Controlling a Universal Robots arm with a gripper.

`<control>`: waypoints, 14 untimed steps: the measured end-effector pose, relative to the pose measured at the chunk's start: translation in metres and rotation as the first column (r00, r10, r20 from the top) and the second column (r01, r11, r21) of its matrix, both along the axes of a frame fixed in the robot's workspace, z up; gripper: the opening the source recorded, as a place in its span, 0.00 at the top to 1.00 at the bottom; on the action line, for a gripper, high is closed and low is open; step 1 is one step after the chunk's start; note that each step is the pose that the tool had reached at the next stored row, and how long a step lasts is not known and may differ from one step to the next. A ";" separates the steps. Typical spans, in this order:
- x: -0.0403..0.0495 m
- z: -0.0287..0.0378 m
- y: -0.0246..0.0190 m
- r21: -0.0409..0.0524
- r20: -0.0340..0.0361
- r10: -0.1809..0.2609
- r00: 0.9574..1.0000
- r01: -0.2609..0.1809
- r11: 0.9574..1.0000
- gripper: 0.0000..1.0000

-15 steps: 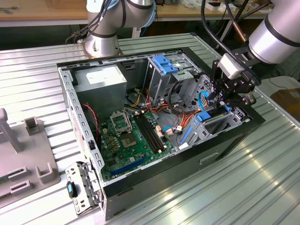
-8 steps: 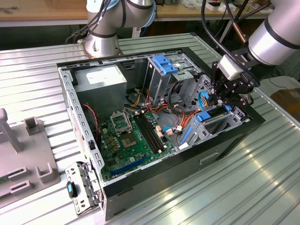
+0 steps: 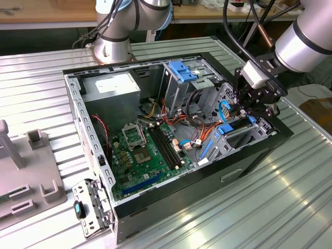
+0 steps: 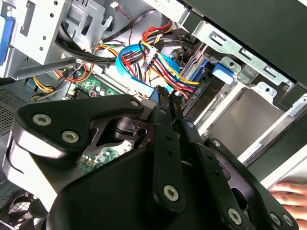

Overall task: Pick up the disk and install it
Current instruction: 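Insert the second disk wire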

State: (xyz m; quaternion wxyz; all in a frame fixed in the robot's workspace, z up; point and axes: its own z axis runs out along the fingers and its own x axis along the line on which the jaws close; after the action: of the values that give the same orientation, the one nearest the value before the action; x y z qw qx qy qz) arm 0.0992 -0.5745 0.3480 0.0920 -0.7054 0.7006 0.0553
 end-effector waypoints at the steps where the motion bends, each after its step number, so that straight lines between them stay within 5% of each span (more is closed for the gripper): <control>1: 0.0001 0.0005 0.0000 -0.012 0.000 0.000 1.000 0.000 1.000 0.84; 4: 0.0000 0.0013 0.0000 -0.040 0.000 0.000 1.000 0.000 0.999 0.84; 6: 0.0000 0.0012 -0.0001 -0.049 0.000 0.000 1.000 0.000 0.999 0.84; 8: 0.0000 0.0014 -0.0001 -0.049 0.000 0.000 1.000 0.000 0.999 0.84; 10: -0.0001 0.0022 0.0001 -0.037 0.000 0.000 1.000 0.000 0.999 0.84; 14: 0.0001 0.0140 0.0014 -0.033 0.001 0.000 1.000 0.000 0.999 0.84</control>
State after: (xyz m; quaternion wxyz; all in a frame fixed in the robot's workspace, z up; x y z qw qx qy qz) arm 0.0993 -0.5731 0.3620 0.0805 -0.7069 0.7013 0.0433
